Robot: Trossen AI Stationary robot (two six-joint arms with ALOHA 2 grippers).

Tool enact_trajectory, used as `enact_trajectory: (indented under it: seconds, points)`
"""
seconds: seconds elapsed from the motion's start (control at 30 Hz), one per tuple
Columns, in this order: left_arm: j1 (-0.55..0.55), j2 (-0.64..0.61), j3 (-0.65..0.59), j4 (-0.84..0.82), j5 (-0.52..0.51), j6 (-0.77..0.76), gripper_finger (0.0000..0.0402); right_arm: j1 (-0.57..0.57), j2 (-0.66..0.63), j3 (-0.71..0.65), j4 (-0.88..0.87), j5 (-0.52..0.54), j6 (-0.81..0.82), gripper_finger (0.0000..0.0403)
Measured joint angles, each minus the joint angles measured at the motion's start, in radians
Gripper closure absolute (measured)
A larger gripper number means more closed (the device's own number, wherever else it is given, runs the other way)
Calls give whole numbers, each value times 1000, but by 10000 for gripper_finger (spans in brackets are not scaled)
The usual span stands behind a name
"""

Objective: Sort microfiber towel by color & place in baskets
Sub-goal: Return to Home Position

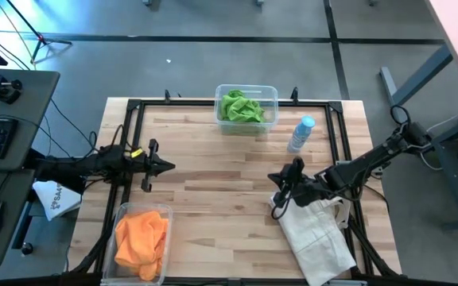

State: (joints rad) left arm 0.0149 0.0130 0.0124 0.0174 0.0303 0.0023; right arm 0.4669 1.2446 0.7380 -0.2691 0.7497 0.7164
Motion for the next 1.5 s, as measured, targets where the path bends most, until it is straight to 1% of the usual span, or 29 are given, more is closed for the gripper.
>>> enact_trajectory:
  seconds: [0.07, 0.2, 0.3, 0.37, 0.43, 0.5, 0.57, 0.7, 0.77, 0.83, 0.93, 1.07, 1.17, 1.27, 1.33, 1.43, 1.5]
  points:
    - [0, 2, 0, -3, -1, 0, 401, -10, 0, 0, 1, -4, -27, 401]
    - [0, 2, 0, -2, -3, 0, 401, -30, 0, 0, 1, -28, -146, 402]
    - [0, 2, 0, -2, -5, 0, 401, -45, 0, 0, -20, -38, -206, 402]
    - [0, 2, 0, -2, -5, 0, 401, -63, 0, 0, -46, -82, -248, 402]
    - [0, 2, 0, -2, -5, 0, 401, -87, -1, -6, -55, -151, -295, 402]
    - [0, 2, 0, -2, -5, 1, 401, -115, -20, -59, 16, -232, -350, 402]
    - [0, 2, 0, -2, -5, 1, 401, -144, -59, -149, 147, -289, -385, 402]
    - [0, 2, 0, -2, -5, 1, 401, -188, -180, -351, 471, -296, -447, 403]
    - [0, 2, 0, -2, -5, 1, 401, -213, -252, -442, 591, -316, -476, 403]
    - [0, 2, 0, -2, -5, 1, 401, -248, -331, -522, 680, -371, -494, 403]
    - [0, 2, 0, -2, -5, 1, 401, -311, -446, -611, 738, -461, -496, 403]
    - [0, 2, 0, -2, -6, 1, 401, -398, -579, -671, 755, -574, -534, 403]
    - [0, 2, 0, -2, -8, 1, 401, -453, -658, -682, 727, -629, -564, 403]
    - [0, 2, 0, -2, -9, 1, 401, -480, -731, -688, 705, -631, -557, 403]
    - [0, 2, 0, -2, -9, 1, 401, -478, -779, -689, 674, -639, -546, 403]
    - [0, 2, 0, -2, -9, 1, 401, -460, -851, -689, 580, -643, -542, 403]
    - [0, 2, 0, -2, -9, 1, 401, -441, -902, -689, 522, -615, -541, 403]
